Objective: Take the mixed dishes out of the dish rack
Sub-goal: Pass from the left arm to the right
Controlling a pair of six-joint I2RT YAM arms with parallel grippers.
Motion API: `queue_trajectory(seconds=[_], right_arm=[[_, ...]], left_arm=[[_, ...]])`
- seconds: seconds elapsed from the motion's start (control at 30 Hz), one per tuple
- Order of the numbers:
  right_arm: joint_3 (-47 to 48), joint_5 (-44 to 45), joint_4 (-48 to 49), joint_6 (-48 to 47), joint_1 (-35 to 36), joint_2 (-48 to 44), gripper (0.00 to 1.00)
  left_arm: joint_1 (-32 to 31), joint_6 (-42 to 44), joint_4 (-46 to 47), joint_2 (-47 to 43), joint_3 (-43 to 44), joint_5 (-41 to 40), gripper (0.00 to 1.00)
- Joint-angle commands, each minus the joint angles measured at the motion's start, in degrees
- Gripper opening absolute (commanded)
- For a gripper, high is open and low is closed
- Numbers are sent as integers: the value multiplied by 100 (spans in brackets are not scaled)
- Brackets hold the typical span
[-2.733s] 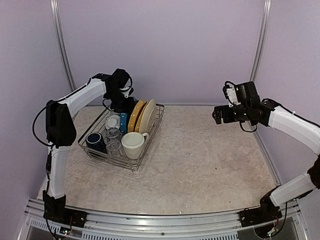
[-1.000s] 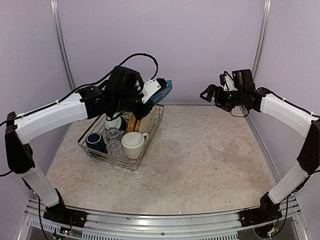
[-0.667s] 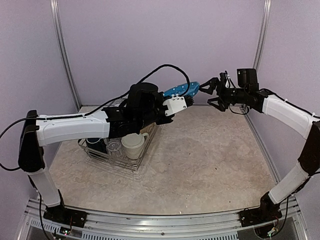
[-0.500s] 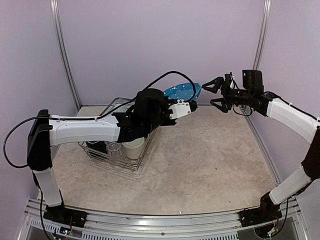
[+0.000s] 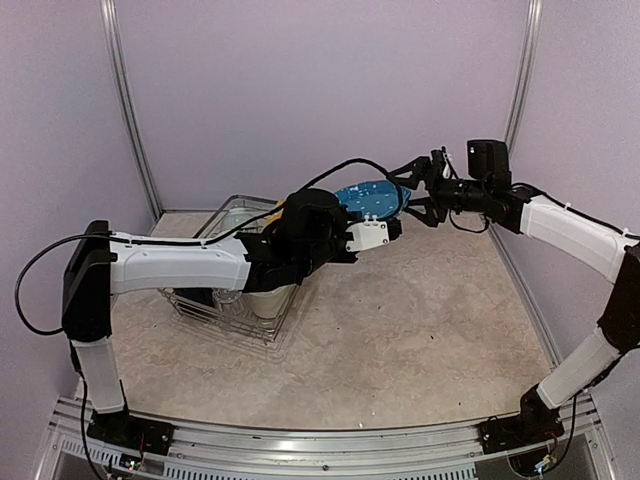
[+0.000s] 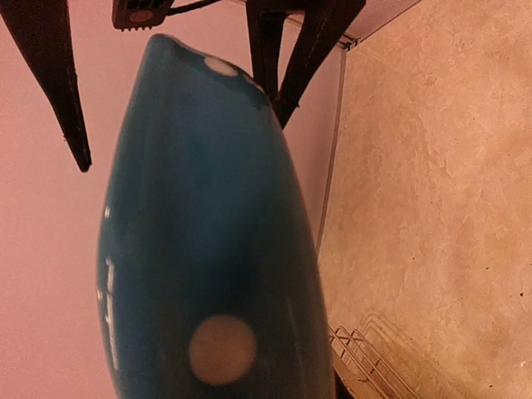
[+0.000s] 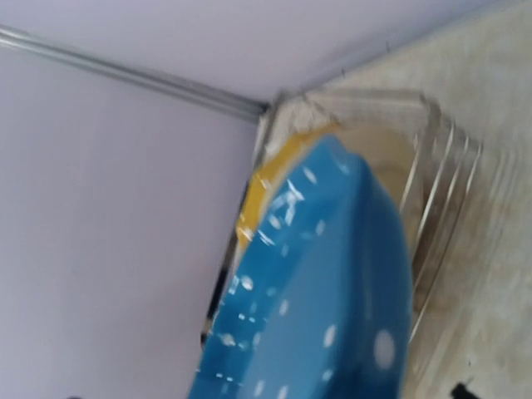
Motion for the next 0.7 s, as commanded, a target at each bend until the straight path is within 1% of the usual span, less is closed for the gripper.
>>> queue_trajectory(seconds=[0.0,0.1,0.13,0.2,0.23,0.27,0.33,0.37,0.4,0.47,0.5,0.57,0.63,0.67], right_arm=[[33,-176,339,375,190,270,88],[-46,-227,548,755,246,380,80],[-128,-283,748,926,260,403,74],[-289,-421,1196,1248,261,432,57],[-338,-396,1296,1376,263,422,50],[-401,-340,1408,1470,263,406,39],[-445,-263,1535,1609,263,420,13],[-455,-264,1619,1688,269,446,1],[-479,-313,1768,1810,261,493,0],[-524,-366,2021,1970,258,583,0],[-551,-315,2108,1991,260,587,0],[-579,-189,2185,1889,212,579,0],[-613,-87,2224,1702,101,576,0],[-605,-101,2182,1568,-18,603,0]], left_arm=[[-50,23,751,-94,371,-153,0],[-47,-88,613,-110,387,-170,0],[-50,-154,542,-121,402,-182,0],[-49,-317,342,-132,446,-258,0],[-52,-427,244,-136,457,-311,2],[-58,-569,108,-153,459,-363,5],[-58,-852,-174,-221,403,-403,15],[-52,-1007,-293,-276,372,-414,17],[-52,-1157,-423,-307,363,-417,20],[-58,-1452,-815,-407,370,-393,28],[-58,-1636,-984,-461,365,-391,36],[-59,-2085,-1574,-610,377,-253,58],[-38,-2737,-2381,-806,468,34,79],[-17,-3081,-2787,-952,531,232,94]])
